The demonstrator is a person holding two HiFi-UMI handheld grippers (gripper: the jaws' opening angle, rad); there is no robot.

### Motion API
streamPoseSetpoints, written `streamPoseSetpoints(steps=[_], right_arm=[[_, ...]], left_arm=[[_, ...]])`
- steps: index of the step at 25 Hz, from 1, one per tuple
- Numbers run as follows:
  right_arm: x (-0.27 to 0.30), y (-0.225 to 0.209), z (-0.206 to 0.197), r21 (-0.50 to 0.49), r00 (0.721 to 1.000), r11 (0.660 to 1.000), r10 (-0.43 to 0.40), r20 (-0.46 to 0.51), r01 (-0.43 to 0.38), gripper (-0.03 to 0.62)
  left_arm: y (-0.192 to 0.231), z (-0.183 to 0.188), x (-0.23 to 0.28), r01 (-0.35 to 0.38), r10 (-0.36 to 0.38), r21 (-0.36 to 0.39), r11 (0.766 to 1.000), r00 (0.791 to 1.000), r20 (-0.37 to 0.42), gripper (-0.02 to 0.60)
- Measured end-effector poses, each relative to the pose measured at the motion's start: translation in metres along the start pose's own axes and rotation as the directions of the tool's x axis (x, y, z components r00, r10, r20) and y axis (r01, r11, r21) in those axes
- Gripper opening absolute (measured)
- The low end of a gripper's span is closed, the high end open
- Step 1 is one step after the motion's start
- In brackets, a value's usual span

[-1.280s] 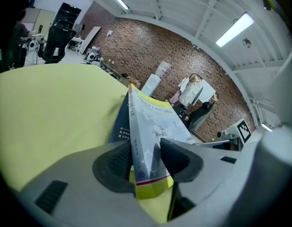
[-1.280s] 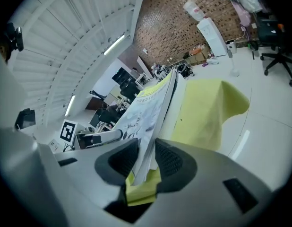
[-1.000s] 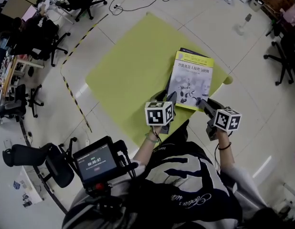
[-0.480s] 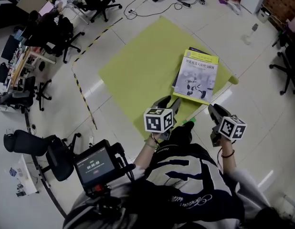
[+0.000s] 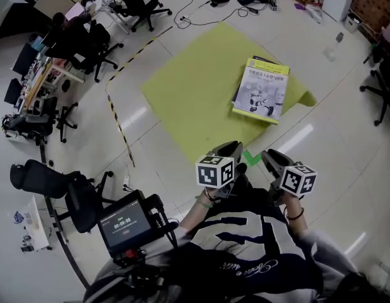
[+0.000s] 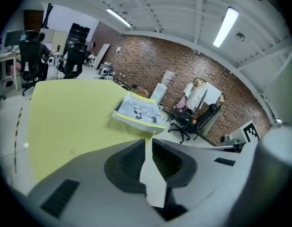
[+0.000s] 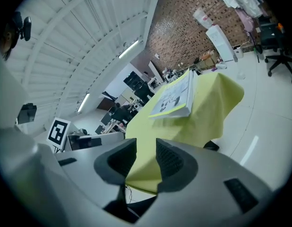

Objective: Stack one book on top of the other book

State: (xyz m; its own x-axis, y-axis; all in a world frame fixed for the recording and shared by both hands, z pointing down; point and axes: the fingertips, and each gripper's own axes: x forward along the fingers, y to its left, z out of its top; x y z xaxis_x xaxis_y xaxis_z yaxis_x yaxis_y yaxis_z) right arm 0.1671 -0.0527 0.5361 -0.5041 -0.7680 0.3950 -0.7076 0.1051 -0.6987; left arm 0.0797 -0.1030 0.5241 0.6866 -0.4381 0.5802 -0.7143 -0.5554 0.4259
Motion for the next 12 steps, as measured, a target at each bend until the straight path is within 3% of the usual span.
streamPoseSetpoints(steps=[2,6,10,12], right_arm=[[0.003,0.010,-0.010,0.008,0.999,1.000,0.027,-0.018,-0.027,0.124],[0.015,0.030,-0.020,0.020,0.996,0.997,0.080,-0.027,-0.079,0.110],[0.022,0.043,-0.030,-0.057,0.997,0.997,0.055,-0.058,-0.058,-0.003],[0.025,0.054,-0.038,-0.081,0.996,0.995,0.057,-0.071,-0.063,-0.003]], left_arm=[[0.001,-0.002,-0.008,-0.022,0.022,0.012,1.000,1.000,0.008,0.005],[0.009,-0.005,-0.017,-0.036,0.035,0.033,0.999,0.999,0.012,0.005],[0.012,-0.007,-0.029,-0.006,0.006,-0.002,1.000,0.999,0.033,0.005],[0.015,-0.012,-0.043,0.003,-0.003,-0.001,1.000,0.999,0.037,0.005]])
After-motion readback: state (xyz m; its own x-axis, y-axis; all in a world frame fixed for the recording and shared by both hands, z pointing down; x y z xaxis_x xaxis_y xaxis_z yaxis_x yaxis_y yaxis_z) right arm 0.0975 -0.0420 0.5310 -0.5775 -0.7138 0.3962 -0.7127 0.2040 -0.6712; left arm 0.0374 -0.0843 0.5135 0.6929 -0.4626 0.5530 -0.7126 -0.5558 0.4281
